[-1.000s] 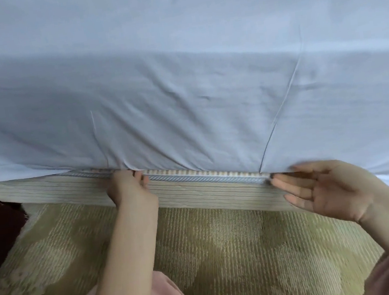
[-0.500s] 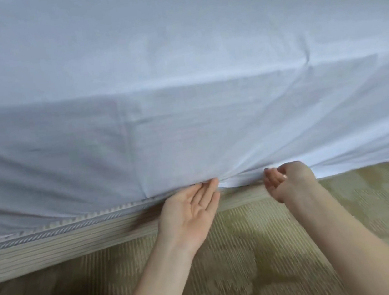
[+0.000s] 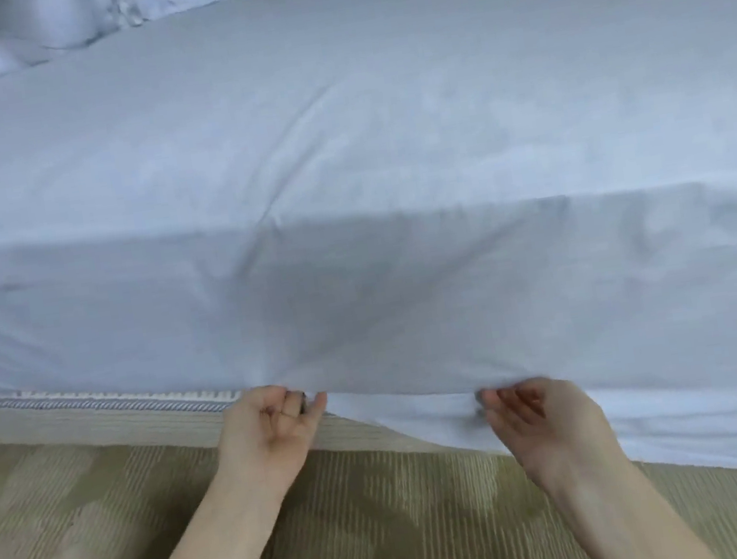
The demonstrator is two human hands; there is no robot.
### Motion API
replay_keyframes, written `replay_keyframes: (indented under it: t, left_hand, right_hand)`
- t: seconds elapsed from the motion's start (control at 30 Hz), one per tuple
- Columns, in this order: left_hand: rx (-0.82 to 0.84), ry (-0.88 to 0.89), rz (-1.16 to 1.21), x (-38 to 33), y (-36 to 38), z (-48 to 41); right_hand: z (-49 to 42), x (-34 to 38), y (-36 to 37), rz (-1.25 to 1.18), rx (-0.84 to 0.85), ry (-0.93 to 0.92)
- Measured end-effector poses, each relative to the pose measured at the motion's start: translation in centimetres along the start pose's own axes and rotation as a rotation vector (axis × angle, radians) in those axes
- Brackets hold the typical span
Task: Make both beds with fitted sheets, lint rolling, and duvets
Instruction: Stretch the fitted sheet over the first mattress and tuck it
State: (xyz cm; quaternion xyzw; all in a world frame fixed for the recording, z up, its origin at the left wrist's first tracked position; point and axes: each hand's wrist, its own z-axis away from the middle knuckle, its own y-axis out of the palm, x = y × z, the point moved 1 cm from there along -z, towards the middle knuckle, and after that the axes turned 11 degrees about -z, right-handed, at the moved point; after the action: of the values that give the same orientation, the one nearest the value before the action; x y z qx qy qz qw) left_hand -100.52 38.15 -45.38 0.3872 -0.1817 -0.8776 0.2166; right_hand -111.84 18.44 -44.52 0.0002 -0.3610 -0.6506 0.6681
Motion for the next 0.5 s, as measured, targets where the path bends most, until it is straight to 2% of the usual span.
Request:
replay_keyframes:
  t: [0.1, 0.27, 0.5]
  left_hand:
    - [-0.022, 0.049, 0.05, 1.7, 1.4, 0.4]
    - [-0.113, 0.095, 0.04, 2.6, 2.6, 0.5]
    - [-0.124, 0.135, 0.006, 2.6, 2.1, 1.3]
  right_hand:
    - [-0.8, 0.8, -2.1, 0.243, 0.163, -0.113]
    - [-1.9, 0.4, -2.4, 0.383, 0.201, -0.187]
    - [-1.6, -0.8, -1.7, 0.235, 0.136, -0.155]
